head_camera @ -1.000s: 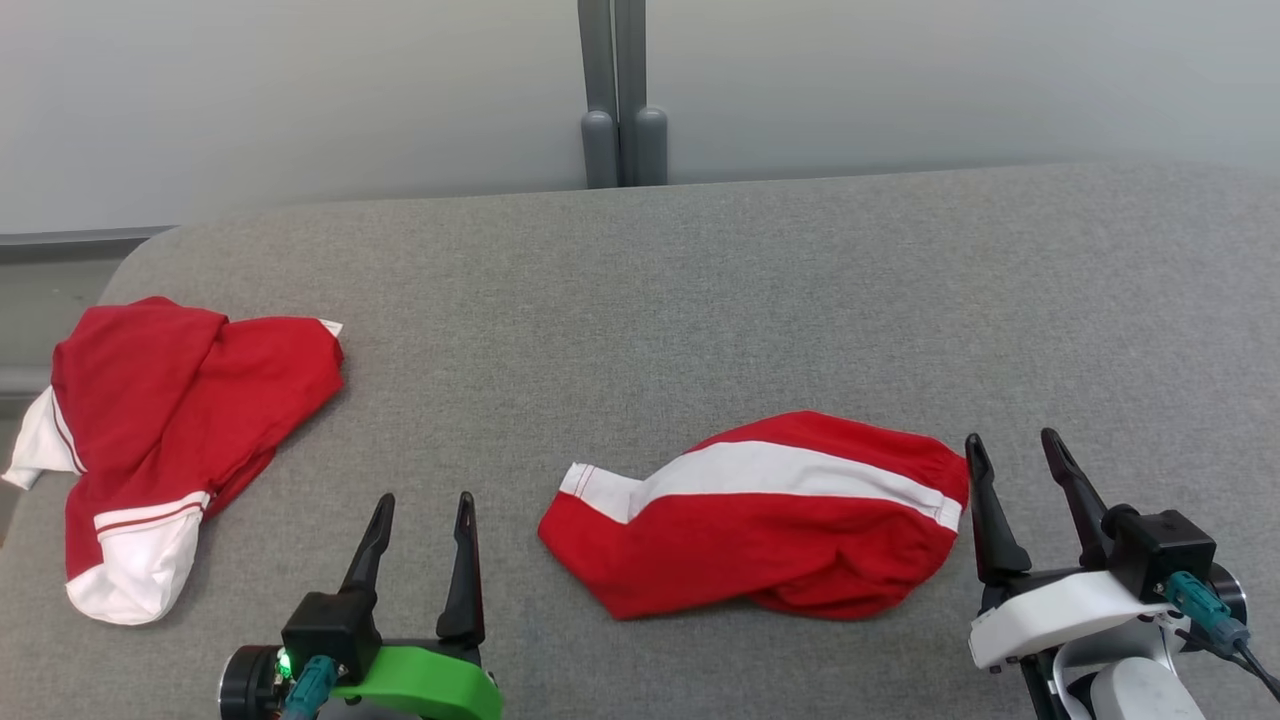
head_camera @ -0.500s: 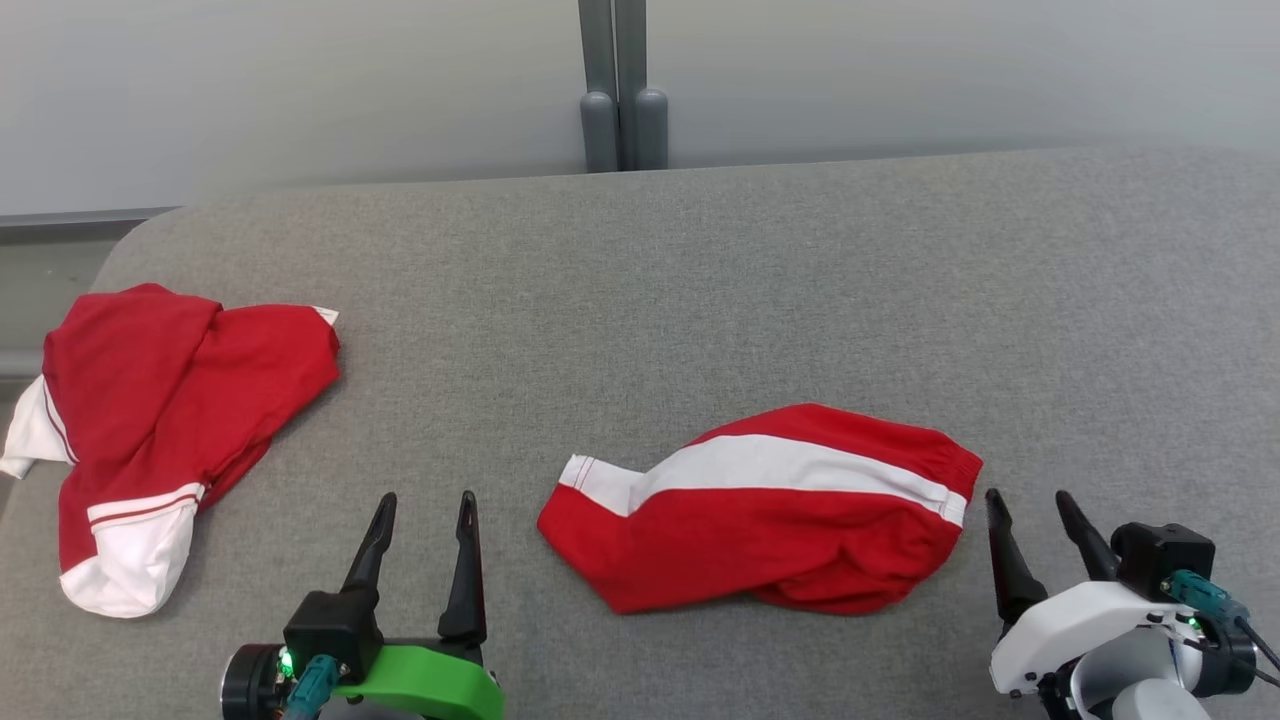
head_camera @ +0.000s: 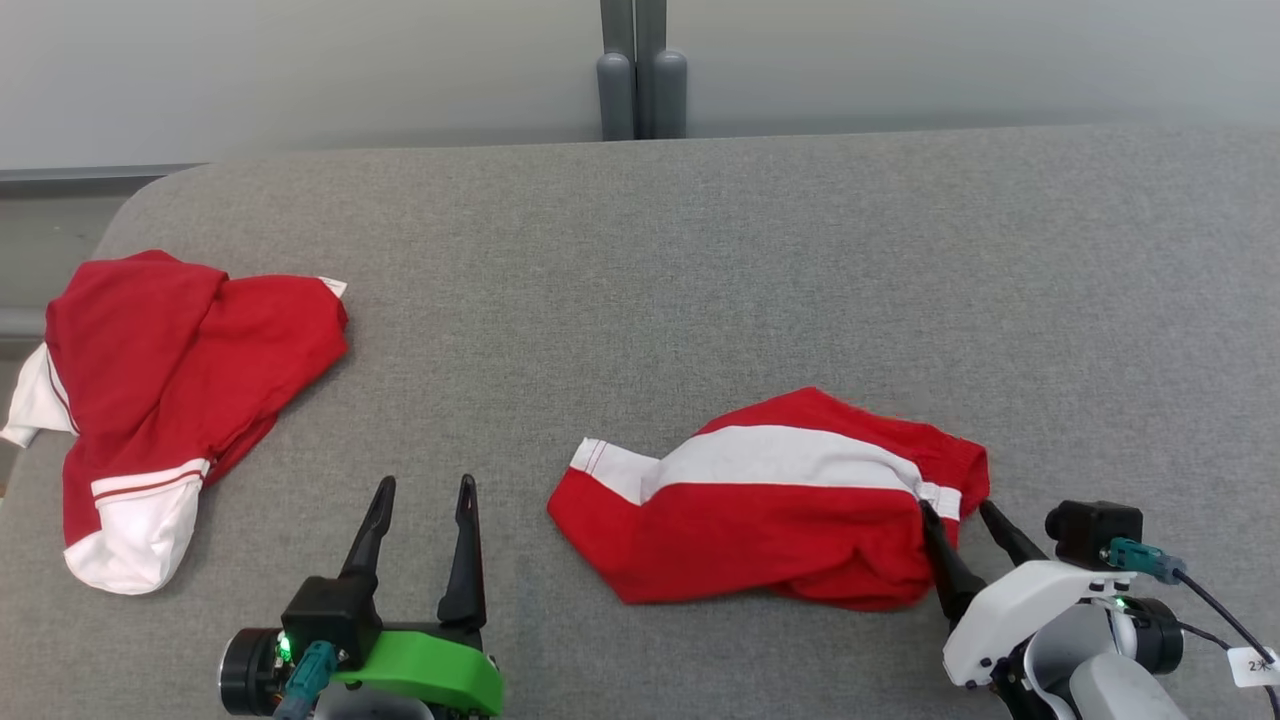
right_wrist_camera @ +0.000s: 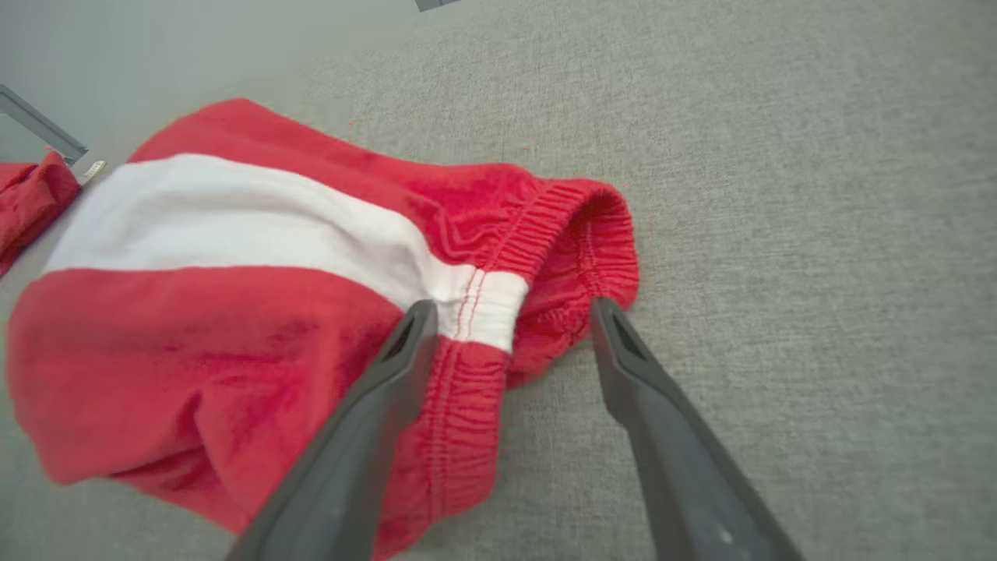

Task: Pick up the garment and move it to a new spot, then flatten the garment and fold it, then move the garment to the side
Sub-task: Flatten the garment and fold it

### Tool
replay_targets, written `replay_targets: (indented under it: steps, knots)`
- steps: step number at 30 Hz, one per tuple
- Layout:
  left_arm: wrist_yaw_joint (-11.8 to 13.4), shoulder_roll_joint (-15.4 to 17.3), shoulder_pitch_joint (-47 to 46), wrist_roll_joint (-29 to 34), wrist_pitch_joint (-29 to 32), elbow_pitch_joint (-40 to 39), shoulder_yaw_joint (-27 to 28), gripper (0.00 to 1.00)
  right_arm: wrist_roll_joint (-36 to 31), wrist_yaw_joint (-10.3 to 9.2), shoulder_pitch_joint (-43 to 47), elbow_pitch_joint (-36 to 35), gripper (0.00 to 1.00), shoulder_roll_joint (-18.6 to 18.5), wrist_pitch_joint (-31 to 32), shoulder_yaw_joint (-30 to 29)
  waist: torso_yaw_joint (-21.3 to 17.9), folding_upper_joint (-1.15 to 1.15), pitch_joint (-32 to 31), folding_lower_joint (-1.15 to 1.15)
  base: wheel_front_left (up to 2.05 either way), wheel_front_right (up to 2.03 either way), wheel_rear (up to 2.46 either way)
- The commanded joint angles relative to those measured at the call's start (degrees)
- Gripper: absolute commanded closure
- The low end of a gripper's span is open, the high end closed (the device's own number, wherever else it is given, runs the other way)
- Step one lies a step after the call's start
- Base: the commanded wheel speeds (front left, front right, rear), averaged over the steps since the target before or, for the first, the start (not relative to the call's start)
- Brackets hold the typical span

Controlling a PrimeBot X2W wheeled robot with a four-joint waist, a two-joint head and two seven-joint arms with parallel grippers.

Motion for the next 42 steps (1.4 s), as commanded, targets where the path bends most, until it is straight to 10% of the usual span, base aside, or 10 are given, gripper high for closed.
replay_targets:
  steps: [1,14,18,29,42]
  knots:
    - [0.2,0.2,-0.9,0.1,0.0,-0.2,0.2,0.0,0.8,-0.02,-0.9,0.1,0.0,-0.5,0.0,0.7,0.1,0.0,0.2,0.0,0.0,0.0,0.0]
    - [0.0,0.2,-1.4,0.5,0.0,-0.3,0.4,0.0,4.0,-0.01,-4.8,2.0,0.0,-3.3,-0.4,9.0,0.0,0.0,1.1,0.0,0.0,0.0,0.0]
    - [0.1,0.2,-1.7,0.5,0.0,-0.1,0.3,0.0,4.7,-0.01,-5.9,2.7,0.51,-3.9,-0.6,10.5,0.2,0.0,1.2,0.0,0.0,0.0,0.0]
    - [0.3,0.2,-1.9,0.4,0.0,-0.1,0.6,0.0,7.0,-0.02,-7.9,4.5,1.0,-5.4,-0.8,13.2,0.4,0.0,1.3,0.0,0.0,0.0,0.0]
    - [-0.2,0.2,-1.1,-1.2,0.0,-1.2,0.9,0.0,2.5,-0.02,-0.7,-5.9,1.0,-7.1,-8.5,8.9,-1.8,0.0,1.1,0.0,0.0,0.0,0.0]
